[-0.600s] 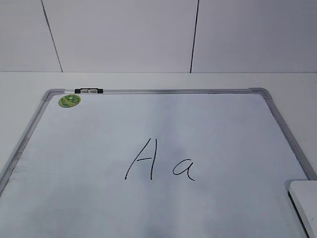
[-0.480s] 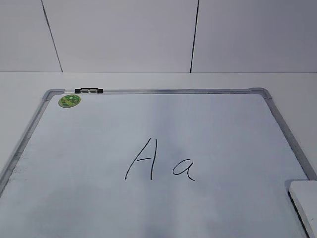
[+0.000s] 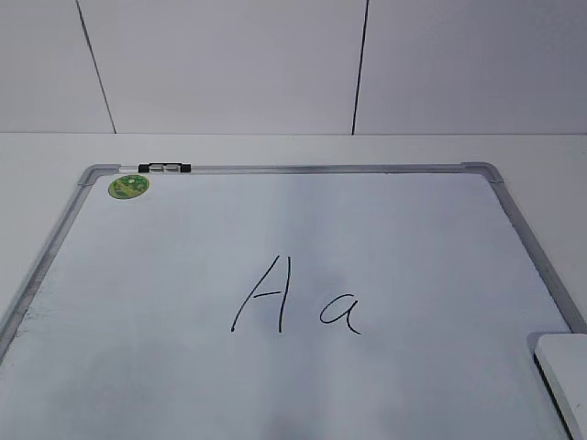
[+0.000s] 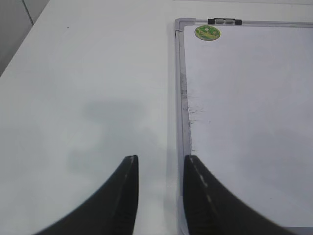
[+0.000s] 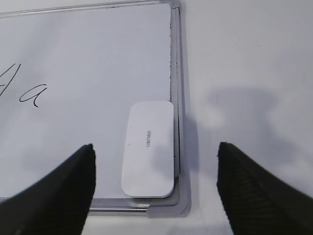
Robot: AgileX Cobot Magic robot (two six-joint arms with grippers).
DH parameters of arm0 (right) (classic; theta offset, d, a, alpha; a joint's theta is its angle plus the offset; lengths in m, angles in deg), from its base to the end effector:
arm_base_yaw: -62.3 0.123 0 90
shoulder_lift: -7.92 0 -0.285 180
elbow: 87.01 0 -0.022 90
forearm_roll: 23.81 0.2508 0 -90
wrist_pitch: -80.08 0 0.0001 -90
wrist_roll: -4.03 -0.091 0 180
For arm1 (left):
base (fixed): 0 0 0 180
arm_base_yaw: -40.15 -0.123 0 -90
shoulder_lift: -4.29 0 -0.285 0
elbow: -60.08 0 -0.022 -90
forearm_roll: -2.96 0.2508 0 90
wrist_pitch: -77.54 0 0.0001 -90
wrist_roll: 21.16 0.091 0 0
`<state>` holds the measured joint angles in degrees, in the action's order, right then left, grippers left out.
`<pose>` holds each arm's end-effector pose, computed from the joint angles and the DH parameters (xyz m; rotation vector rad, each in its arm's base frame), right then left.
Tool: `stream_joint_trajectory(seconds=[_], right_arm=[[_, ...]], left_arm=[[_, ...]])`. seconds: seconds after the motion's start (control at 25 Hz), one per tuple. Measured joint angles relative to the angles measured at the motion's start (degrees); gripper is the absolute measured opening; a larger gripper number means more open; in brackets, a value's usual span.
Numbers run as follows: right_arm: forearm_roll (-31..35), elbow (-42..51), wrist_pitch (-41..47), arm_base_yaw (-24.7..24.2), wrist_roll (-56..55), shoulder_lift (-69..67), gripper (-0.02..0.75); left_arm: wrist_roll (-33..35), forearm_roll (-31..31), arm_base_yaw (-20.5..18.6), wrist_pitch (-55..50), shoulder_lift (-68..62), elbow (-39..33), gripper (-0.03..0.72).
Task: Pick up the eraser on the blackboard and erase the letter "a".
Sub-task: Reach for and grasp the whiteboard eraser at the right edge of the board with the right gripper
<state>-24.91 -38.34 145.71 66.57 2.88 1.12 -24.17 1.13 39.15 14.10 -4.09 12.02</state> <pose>-0.0108 -0.0024 0.2700 -0.0555 2.1129 0.0332 -0.0062 -0.0027 0.2761 -0.0709 2.0912 -0.0598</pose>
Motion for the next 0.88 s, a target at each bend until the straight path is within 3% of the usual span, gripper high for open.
stream_joint_trajectory(seconds=[0.88], right_arm=[[-0.1,0.0,0.0,0.0,0.0,0.0,0.592]], left_arm=[[0.0,0.0,0.0,0.0,0.0,0.0,0.235]])
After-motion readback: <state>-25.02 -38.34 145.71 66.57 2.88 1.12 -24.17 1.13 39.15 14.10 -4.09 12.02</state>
